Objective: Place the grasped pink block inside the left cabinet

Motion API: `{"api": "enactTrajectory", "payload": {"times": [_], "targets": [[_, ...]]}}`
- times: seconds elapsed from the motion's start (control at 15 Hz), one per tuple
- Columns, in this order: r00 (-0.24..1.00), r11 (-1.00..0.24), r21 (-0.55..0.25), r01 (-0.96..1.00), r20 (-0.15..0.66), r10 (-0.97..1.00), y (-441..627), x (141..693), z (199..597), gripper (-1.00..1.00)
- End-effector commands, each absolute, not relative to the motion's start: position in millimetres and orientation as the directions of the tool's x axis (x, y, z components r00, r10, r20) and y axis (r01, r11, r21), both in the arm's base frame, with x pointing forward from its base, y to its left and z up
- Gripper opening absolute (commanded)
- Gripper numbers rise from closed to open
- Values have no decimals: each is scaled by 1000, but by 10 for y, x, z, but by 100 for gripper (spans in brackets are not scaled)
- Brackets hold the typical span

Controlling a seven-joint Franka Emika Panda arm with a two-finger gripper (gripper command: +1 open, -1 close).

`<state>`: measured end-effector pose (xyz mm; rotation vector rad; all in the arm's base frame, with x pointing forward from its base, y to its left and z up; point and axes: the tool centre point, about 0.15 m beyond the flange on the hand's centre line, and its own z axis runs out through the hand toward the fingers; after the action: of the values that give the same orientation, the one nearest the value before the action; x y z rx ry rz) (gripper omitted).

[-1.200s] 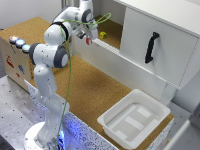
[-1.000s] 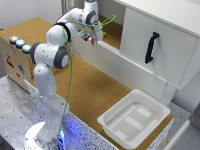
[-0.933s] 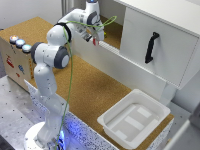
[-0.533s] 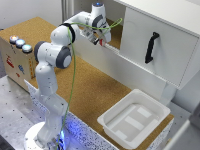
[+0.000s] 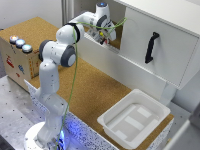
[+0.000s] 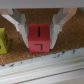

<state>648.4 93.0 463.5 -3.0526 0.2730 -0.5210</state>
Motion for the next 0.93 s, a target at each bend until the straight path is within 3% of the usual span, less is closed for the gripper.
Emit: {"api": "enactTrajectory", "payload": {"times": [0.0,0.2,0.27,0.47,0.87], "targets": [[955,-986,33,-166,256,-152,955,6802,4688,-100],[949,-985,46,-165,278,-146,1013,6767,4674,-100],[944,-984,58,-167,298,-143,1039,6740,4685,100],[925,-985,49,-166,355,-138,1105,6576,4778,100],[913,-985,34,-170,383,-144,1152,6234,4876,100]]}}
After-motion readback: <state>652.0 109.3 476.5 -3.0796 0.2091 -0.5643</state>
